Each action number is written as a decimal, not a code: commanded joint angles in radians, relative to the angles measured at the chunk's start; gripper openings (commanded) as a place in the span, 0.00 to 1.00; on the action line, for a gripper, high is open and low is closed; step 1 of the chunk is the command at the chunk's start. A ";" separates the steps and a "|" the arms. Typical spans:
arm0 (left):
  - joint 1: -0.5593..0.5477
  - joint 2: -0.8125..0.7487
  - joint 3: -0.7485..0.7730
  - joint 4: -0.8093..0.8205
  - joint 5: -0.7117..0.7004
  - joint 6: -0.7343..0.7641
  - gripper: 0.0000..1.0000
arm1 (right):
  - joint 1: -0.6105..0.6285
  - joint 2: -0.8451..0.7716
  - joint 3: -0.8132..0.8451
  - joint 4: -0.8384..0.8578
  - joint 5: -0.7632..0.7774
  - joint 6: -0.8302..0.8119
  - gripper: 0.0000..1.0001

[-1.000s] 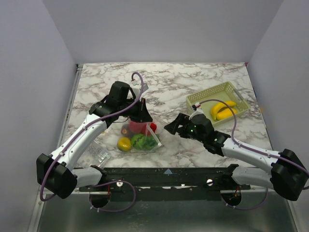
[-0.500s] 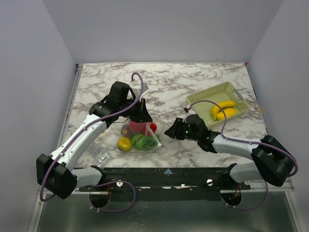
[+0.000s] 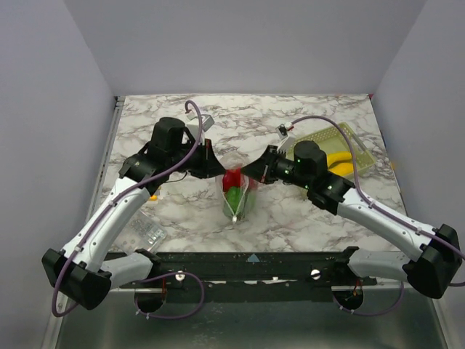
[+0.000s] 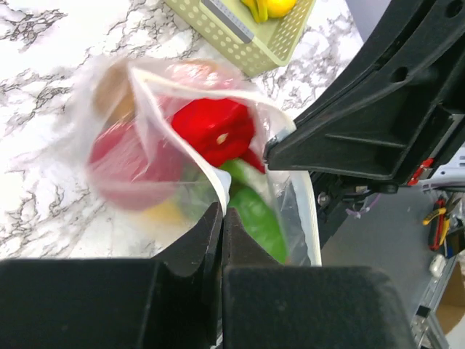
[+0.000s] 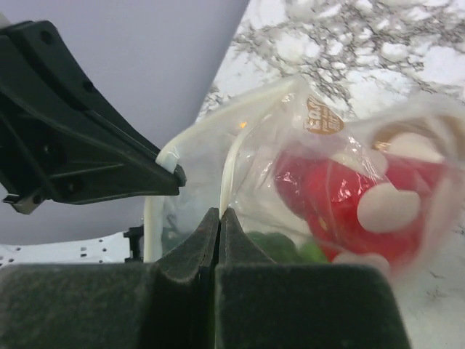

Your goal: Place the food in the zip-top bag and seal the zipper

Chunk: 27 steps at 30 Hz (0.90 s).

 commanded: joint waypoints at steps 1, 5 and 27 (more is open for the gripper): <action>0.002 -0.080 -0.042 -0.001 -0.045 -0.111 0.00 | 0.005 -0.006 0.080 -0.175 -0.125 -0.043 0.00; 0.003 -0.129 -0.143 0.069 -0.047 -0.199 0.04 | 0.008 0.011 0.134 -0.209 -0.108 -0.110 0.00; 0.012 -0.082 -0.059 -0.065 -0.282 0.030 0.67 | 0.007 0.029 0.170 -0.257 -0.130 -0.338 0.00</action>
